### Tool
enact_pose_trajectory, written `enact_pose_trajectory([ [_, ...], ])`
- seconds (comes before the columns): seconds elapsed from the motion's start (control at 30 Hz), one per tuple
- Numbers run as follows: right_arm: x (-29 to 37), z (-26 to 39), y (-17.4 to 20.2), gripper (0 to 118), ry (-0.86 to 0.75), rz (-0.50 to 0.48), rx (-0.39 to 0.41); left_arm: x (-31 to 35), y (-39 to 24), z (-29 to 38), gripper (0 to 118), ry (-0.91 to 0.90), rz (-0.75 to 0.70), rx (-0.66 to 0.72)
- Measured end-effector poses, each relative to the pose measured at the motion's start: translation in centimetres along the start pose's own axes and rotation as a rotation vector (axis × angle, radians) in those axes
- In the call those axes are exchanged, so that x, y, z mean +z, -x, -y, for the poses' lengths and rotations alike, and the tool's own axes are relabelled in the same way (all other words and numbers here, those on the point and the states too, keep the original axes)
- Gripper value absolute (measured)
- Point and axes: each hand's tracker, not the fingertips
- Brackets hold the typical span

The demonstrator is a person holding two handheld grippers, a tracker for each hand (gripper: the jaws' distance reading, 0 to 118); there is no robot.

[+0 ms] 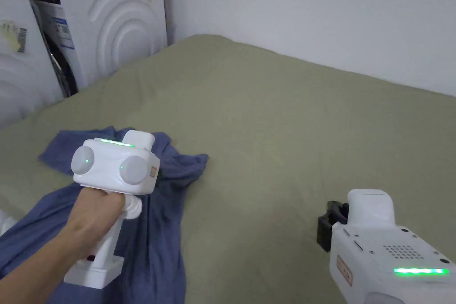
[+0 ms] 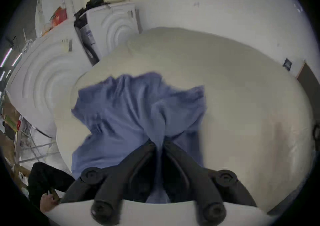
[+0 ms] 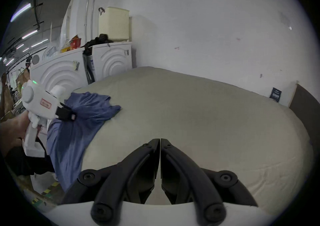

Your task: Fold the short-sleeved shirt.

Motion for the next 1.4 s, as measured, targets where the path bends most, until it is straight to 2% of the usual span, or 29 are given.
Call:
enact_pose_trajectory([
  [0.03, 1.2, 0.0, -1.3, 7, -0.016, 0.03, -0.003, 4.7, -3.3, 0.4, 3, -0.08, -0.014, -0.044],
  [0.13, 4.8, -0.1, -5.0, 7, -0.051, 0.113, -0.023, 10.0, -10.0, 0.5, 3, -0.135, 0.062, -0.122],
  [0.17, 5.9, 0.0, -6.1, 7, -0.061, 0.133, -0.032, 9.3, -10.1, -1.6, 3, -0.103, 0.128, -0.107],
  [0.27, 9.6, 0.4, -9.7, 7, -0.076, 0.208, -0.037, 12.6, -16.2, -2.9, 3, -0.162, 0.262, -0.164],
  [0.37, 13.1, 0.8, -13.4, 7, -0.092, 0.299, -0.041, 16.6, -23.4, -3.0, 3, -0.206, 0.391, -0.234],
  [0.47, 16.4, 1.2, -17.2, 7, -0.104, 0.393, -0.067, 19.1, -30.8, -3.1, 3, -0.232, 0.49, -0.359],
  [0.63, 20.5, 2.4, -23.1, 7, -0.109, 0.527, -0.121, 21.8, -41.9, -2.0, 3, -0.224, 0.688, -0.446],
  [0.77, 21.6, 3.9, -26.4, 7, -0.095, 0.583, -0.166, 19.5, -49.1, 0.1, 3, -0.116, 0.798, -0.486],
  [0.9, 20.4, 6.0, -28.5, 7, -0.051, 0.603, -0.215, 13.2, -54.1, 4.4, 3, 0.042, 0.771, -0.524],
  [1.03, 18.3, 7.6, -29.4, 7, 0.002, 0.588, -0.248, 7.4, -55.8, 8.2, 3, 0.174, 0.656, -0.563],
  [1.13, 17.3, 8.3, -29.4, 7, 0.012, 0.574, -0.252, 7.3, -54.8, 8.8, 3, 0.167, 0.686, -0.533],
  [1.17, 17.0, 8.4, -29.3, 7, 0.016, 0.574, -0.252, 7.5, -54.4, 8.7, 6, 0.165, 0.692, -0.523],
  [1.2, 16.8, 8.4, -29.2, 7, 0.022, 0.568, -0.255, 7.8, -53.8, 8.5, 27, 0.144, 0.712, -0.503],
  [1.27, 16.6, 8.4, -28.8, 7, 0.025, 0.561, -0.263, 8.7, -52.7, 7.9, 108, 0.104, 0.721, -0.494],
  [1.3, 16.6, 8.3, -28.5, 7, 0.024, 0.558, -0.267, 9.3, -51.8, 7.7, 117, 0.072, 0.709, -0.492],
  [1.33, 16.7, 8.2, -28.1, 7, 0.022, 0.552, -0.269, 10.4, -50.1, 7.2, 109, -0.019, 0.721, -0.453],
  [1.4, 16.8, 7.9, -27.0, 7, 0.015, 0.544, -0.269, 10.9, -47.5, 6.2, 104, -0.072, 0.671, -0.43],
])
